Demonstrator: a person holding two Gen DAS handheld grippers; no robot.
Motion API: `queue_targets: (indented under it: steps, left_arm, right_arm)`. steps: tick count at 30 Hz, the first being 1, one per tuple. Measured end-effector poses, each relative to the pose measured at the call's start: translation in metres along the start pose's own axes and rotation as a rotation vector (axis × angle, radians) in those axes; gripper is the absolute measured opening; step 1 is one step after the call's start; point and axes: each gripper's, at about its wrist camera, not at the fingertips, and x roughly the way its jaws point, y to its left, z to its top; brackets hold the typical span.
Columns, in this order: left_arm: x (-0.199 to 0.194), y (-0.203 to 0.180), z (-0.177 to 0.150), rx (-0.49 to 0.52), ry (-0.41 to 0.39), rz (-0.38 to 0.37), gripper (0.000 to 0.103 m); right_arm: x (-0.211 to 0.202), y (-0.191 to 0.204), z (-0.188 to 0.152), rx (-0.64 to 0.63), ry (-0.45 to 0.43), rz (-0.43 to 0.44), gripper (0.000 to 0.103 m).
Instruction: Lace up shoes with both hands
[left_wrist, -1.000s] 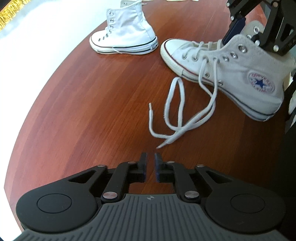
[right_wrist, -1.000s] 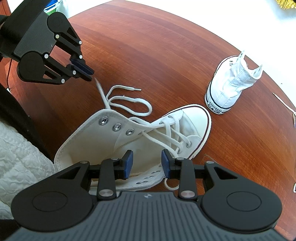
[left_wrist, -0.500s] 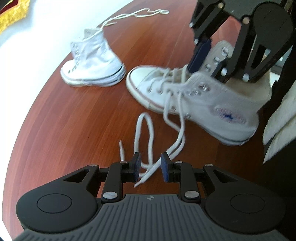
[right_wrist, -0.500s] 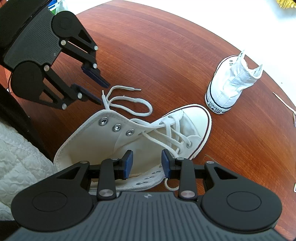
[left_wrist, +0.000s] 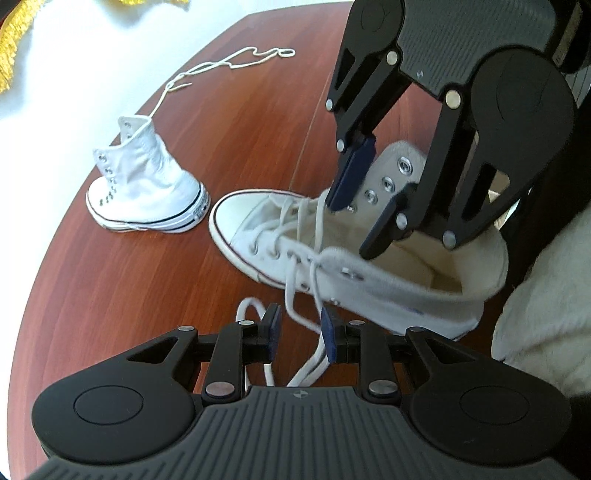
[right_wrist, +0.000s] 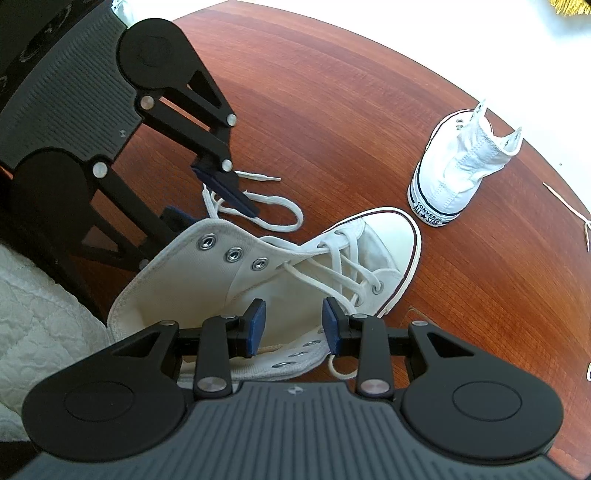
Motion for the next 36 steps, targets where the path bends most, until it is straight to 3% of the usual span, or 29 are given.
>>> queue_targets:
  steps: [7,10,11,12,23,36]
  left_arm:
    - [0.010,-0.004,0.002,0.027,0.008,-0.031,0.024]
    - [0.014,-0.005,0.002,0.040,0.012,-0.037,0.015]
    - [0.014,-0.005,0.001,0.043,0.011,-0.036,0.006]
    - [0.015,-0.006,0.001,0.048,0.006,-0.032,0.003]
    - [0.013,-0.004,-0.007,0.036,0.015,0.013,0.002]
    - [0.006,0.021,-0.043,-0.031,0.094,0.054,0.002]
  right_arm:
    - [0.000,0.000,0.000,0.001,-0.002,-0.003,0.035]
    - [0.000,0.000,0.000,0.003,-0.004,-0.005,0.035]
    - [0.000,0.000,0.000,0.004,-0.004,-0.006,0.035]
    - [0.000,0.000,0.000,0.004,-0.004,-0.006,0.035]
    - [-0.001,0.000,-0.001,0.002,-0.001,-0.007,0.035]
    - [-0.003,0.001,-0.002,0.002,0.003,-0.007,0.035]
